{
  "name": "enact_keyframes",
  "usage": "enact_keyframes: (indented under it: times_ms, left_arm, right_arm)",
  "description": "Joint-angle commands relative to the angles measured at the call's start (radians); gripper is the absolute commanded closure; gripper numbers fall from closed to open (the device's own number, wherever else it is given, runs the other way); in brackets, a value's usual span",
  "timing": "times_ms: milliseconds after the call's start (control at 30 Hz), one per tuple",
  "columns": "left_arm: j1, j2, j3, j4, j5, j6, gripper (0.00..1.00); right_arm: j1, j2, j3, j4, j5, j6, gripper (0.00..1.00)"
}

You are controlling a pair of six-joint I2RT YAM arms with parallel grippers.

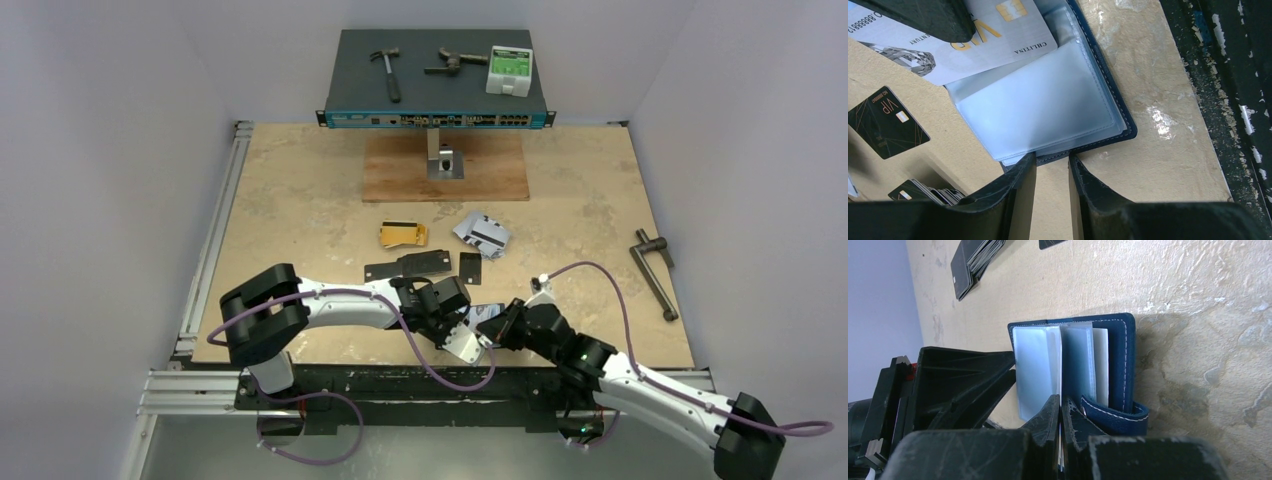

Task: Put the credit cards into the card holder
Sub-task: Insert the credit card into the card holder.

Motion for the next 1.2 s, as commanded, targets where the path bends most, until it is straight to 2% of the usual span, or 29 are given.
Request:
enact_keyframes:
  times_ms: [0,200,467,567,833,1167]
  left_arm:
    - [-0.014,0.004,0.002,0.001,0.010,-0.016,0.72]
    - [-0.016,0.011,0.012,-0.001,0.000,-0.014,0.71]
    - [-0.017,0.016,0.019,-0.004,-0.006,-0.019,0.72]
    - [-0.018,0.020,0.017,-0.006,-0.010,-0.020,0.72]
    - [-0.018,0.030,0.024,-0.001,-0.022,-0.023,0.72]
    - [-0.017,0.039,0.030,0.012,-0.036,-0.025,0.72]
  right_arm:
    - [0.005,-0.029,-0.028,-0.007,0.013,0.018,1.00]
    - [0.006,0.048,-0.049,0.036,-0.029,0.016,1.00]
    - [0.005,0.230,-0.013,0.114,-0.016,-0.006,1.00]
    - [0.005,0.231,-0.007,0.099,-0.028,-0.009,1.00]
    - [0.005,0.107,-0.028,0.005,-0.072,0.024,1.00]
    - [0.005,0.282,0.016,0.050,-0.184,-0.028,1.00]
